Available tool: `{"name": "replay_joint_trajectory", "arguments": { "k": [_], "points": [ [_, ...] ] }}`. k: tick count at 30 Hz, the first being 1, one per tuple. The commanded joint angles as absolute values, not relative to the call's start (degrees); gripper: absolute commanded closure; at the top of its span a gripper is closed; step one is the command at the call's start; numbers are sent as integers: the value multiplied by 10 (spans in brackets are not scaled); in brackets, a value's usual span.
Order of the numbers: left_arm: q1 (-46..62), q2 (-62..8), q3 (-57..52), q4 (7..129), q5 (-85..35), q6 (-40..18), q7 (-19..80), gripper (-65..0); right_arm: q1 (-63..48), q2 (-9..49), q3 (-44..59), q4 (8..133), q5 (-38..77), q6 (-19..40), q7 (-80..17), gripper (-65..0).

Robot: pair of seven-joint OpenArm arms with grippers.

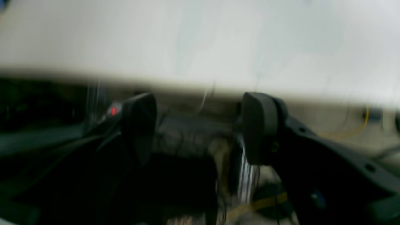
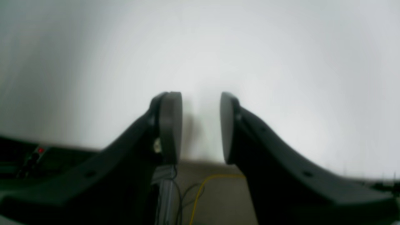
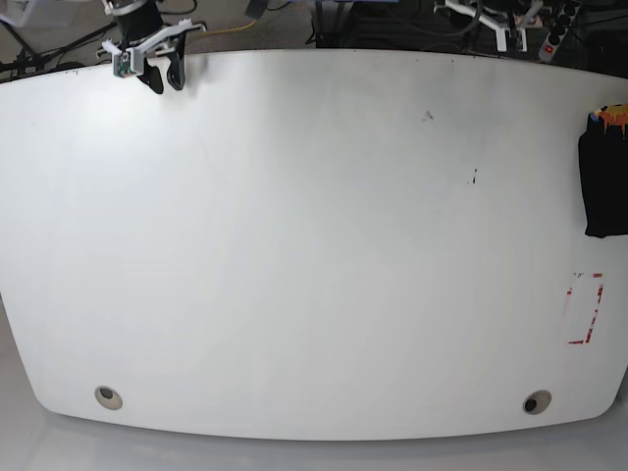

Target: Fold the T-shirt properly

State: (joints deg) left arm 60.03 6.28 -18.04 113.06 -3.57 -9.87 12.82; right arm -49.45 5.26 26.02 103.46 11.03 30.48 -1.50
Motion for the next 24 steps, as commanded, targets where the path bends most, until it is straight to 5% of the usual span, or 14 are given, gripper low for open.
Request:
{"name": "replay_joint_trajectory", "arguments": {
  "k": [1,12,24],
  "points": [
    [640,60,-182,1138,-38,-98,118,-390,-528,57,265,1045,135,306,-1,-187],
    [649,29,-181,998,-38,-98,118,-390,-636,-15,262,1003,138,367,-1,-185],
    [540,-31,-138,733,-38,-98,116,-390,-567,-19,258,767,62,382,56,-185]
  ]
}}
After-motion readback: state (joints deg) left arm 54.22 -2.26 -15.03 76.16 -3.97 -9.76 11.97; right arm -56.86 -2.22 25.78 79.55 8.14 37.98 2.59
